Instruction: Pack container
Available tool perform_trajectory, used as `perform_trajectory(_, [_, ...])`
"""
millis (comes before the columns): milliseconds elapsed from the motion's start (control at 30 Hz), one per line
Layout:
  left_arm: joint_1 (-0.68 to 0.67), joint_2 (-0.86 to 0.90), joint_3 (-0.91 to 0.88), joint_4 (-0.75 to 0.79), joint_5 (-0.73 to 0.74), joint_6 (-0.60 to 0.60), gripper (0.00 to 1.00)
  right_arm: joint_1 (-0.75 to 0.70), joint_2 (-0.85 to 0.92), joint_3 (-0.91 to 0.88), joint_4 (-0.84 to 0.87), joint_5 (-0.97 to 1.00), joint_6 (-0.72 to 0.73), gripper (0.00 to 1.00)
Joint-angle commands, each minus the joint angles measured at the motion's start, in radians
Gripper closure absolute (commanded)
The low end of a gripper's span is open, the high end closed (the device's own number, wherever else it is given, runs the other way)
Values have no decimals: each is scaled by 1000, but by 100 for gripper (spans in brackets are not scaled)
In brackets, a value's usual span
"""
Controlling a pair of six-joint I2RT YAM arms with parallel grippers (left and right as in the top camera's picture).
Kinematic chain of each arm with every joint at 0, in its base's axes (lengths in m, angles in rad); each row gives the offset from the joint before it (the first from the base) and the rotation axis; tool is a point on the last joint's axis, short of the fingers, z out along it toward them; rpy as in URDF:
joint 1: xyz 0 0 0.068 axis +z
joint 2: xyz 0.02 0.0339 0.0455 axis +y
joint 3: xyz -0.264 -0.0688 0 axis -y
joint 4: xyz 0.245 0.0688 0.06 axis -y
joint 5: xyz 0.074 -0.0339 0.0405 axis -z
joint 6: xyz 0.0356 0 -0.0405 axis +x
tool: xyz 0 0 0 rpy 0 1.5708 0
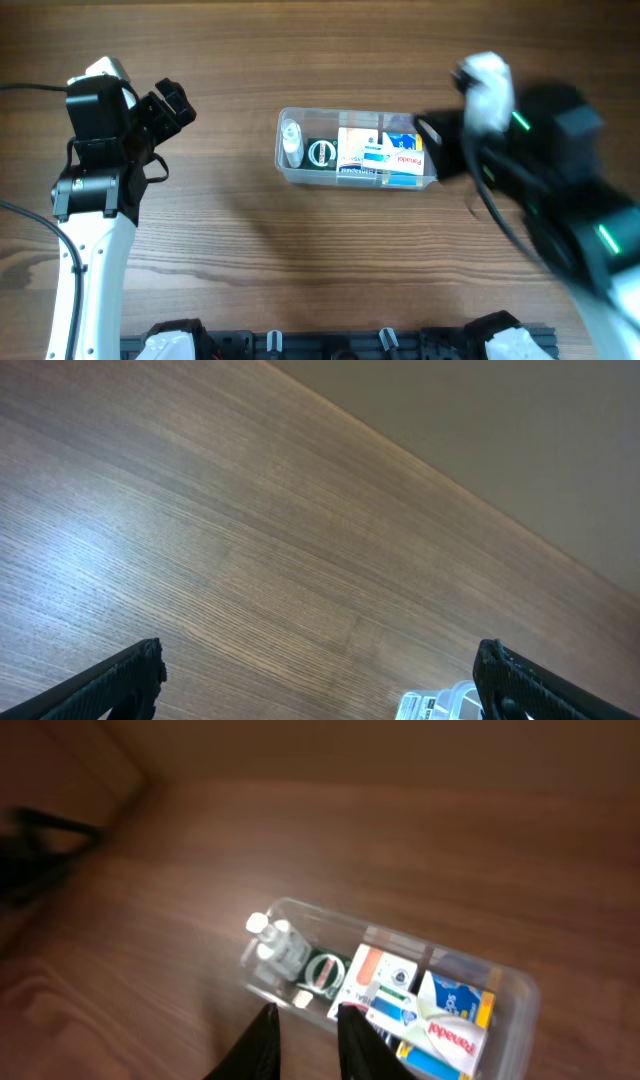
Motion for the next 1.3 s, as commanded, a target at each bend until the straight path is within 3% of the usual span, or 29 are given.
perform_trajectory(0, [5,3,8,2,9,5,0,5,-227,14,-82,107,-2,72])
perform_trajectory(200, [5,3,8,2,9,5,0,5,-533,14,-288,133,24,71])
perform_trajectory(400, [5,3,8,2,9,5,0,5,-719,14,-350,156,21,72])
perform_trajectory(967, [5,3,8,2,9,5,0,5,-944,12,-396,149,22,70])
perform_trajectory(1167, [5,3,8,2,9,5,0,5,-944,12,-324,25,-34,62])
perform_trajectory(1267, [5,3,8,2,9,5,0,5,-944,12,-274,-18,-32,34])
